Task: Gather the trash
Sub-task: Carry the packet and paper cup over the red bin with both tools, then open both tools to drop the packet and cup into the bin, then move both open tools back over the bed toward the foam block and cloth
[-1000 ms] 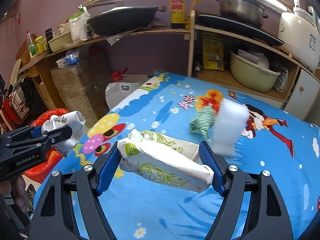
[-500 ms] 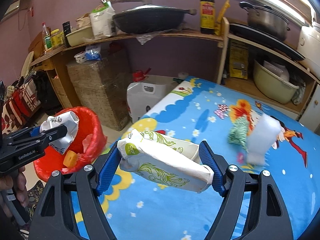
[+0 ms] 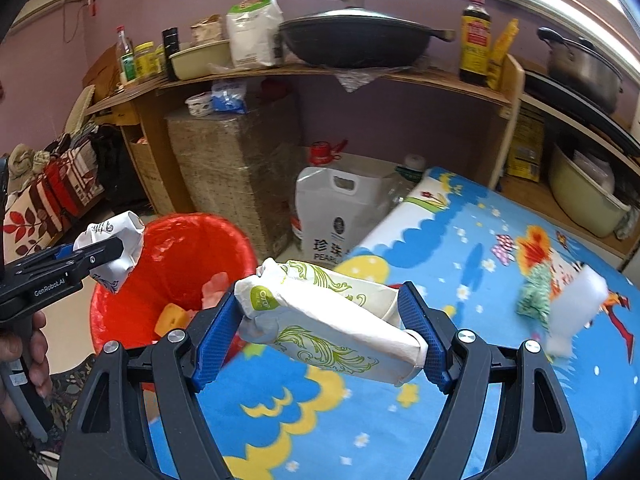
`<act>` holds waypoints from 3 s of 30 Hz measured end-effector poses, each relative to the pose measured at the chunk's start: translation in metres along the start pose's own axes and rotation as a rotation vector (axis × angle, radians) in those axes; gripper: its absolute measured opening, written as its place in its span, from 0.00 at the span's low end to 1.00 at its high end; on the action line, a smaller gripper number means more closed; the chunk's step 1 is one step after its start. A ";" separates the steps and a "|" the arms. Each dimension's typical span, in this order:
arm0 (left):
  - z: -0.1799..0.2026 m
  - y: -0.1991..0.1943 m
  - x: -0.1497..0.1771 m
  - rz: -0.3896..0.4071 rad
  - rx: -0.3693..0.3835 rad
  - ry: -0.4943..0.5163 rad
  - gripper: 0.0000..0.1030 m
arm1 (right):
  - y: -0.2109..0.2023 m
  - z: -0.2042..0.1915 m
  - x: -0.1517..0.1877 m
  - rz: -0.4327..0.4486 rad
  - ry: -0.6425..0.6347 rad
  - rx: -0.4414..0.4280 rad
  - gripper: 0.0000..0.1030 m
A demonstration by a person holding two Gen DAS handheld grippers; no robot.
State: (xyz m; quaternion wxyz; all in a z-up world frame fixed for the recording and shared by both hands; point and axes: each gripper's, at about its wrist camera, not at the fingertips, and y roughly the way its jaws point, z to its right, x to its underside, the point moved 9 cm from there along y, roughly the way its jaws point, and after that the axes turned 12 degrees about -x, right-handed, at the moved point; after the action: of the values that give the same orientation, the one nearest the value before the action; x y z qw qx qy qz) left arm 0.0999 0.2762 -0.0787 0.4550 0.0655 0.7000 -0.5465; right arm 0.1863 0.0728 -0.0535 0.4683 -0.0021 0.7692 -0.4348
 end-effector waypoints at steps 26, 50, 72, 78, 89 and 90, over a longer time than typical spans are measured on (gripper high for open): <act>-0.071 -0.003 -0.008 0.011 -0.062 -0.119 0.47 | 0.054 -0.107 -0.027 -0.040 -0.136 -0.142 0.74; -0.036 -0.002 -0.002 0.000 -0.020 -0.081 0.58 | 0.030 -0.057 -0.017 -0.021 -0.090 -0.076 0.79; 0.076 -0.009 -0.002 0.008 0.072 0.049 0.58 | -0.036 0.069 0.005 0.037 0.030 0.084 0.81; 0.116 -0.012 0.002 0.007 0.110 0.096 0.58 | -0.057 0.106 0.019 0.047 0.068 0.134 0.81; 0.185 -0.016 0.011 0.006 0.169 0.173 0.58 | -0.086 0.170 0.043 0.062 0.149 0.211 0.82; 0.189 -0.016 0.011 0.006 0.172 0.177 0.58 | -0.088 0.177 0.045 0.062 0.158 0.218 0.82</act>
State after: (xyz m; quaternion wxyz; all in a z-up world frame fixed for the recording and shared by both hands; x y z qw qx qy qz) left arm 0.1906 0.1098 -0.0732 0.3857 0.1543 0.6876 -0.5955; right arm 0.2537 -0.1187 -0.0593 0.4169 0.1071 0.7515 -0.5000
